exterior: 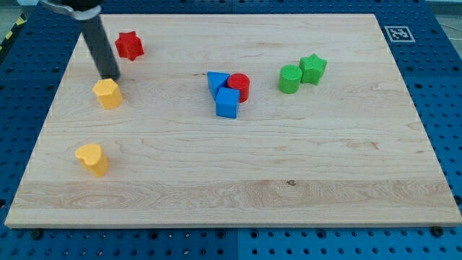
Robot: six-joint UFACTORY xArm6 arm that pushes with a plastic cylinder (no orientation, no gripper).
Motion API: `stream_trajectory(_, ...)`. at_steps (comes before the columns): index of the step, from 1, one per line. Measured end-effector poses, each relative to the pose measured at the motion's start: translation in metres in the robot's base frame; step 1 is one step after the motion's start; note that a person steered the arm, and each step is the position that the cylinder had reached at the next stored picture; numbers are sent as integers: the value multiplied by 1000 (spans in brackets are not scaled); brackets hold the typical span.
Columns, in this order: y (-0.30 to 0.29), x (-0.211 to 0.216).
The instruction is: Push the red heart into the top of the blue triangle
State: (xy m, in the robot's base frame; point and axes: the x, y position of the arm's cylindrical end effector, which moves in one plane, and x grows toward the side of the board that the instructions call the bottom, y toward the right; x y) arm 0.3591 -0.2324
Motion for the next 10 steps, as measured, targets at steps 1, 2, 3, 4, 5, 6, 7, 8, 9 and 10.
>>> stream_trajectory(1,-27,-36)
stream_trajectory(2,-26,-69)
stream_trajectory(3,2,-72)
stream_trajectory(4,33,-72)
stream_trajectory(5,56,-79)
stream_trajectory(6,86,-88)
stream_trajectory(7,95,-82)
stream_trajectory(8,97,-56)
stream_trajectory(9,100,-29)
stream_trajectory(10,128,-27)
